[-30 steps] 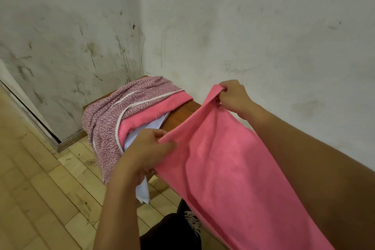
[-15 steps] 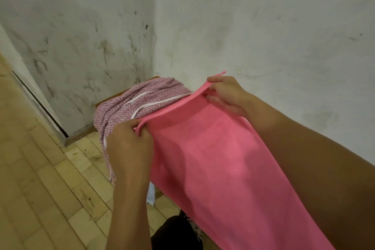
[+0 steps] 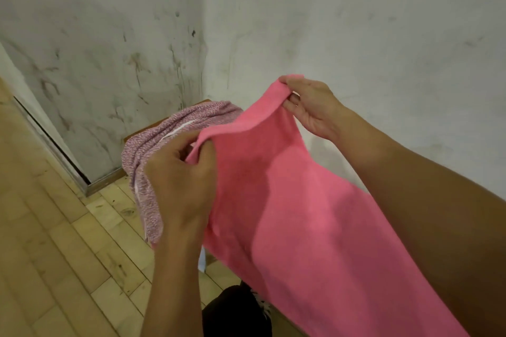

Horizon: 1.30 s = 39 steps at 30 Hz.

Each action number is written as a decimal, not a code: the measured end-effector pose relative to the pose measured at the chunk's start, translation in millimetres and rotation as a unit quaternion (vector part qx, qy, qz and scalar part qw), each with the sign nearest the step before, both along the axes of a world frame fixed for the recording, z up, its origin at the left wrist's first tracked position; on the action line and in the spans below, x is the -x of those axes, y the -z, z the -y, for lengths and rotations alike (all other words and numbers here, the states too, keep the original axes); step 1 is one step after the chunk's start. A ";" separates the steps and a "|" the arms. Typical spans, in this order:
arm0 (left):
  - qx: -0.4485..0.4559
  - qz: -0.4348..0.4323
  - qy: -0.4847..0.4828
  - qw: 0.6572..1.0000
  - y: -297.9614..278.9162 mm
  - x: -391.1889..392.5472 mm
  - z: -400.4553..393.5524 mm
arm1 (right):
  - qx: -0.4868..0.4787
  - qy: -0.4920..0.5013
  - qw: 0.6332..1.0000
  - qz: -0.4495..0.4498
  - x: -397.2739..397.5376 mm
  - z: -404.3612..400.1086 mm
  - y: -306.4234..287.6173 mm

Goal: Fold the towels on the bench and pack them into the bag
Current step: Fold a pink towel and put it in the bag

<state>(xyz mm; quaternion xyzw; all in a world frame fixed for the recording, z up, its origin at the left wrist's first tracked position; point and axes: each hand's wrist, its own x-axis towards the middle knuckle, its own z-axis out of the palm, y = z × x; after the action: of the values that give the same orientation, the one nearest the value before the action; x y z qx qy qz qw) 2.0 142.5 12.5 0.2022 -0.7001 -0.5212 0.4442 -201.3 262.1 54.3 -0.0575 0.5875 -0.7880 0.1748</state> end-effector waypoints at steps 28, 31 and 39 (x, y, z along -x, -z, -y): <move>0.295 0.097 0.600 0.737 -11.7 -73.6 -373.1 | -0.278 0.342 0.897 -0.023 -130.1 -428.9 13.9; 0.392 0.095 0.539 0.739 6.5 -88.0 -394.3 | -0.304 0.372 0.877 -0.012 -145.6 -457.5 36.0; 0.406 0.172 0.584 0.682 61.4 -109.3 -412.5 | -0.472 0.307 0.827 0.007 -162.5 -480.2 103.6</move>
<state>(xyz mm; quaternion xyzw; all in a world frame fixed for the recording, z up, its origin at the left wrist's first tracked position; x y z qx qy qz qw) 111.2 554.9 -49.0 -0.3612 -0.8834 -0.2960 -0.0396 -38.8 742.3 -49.3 0.2210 0.8737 -0.4284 -0.0660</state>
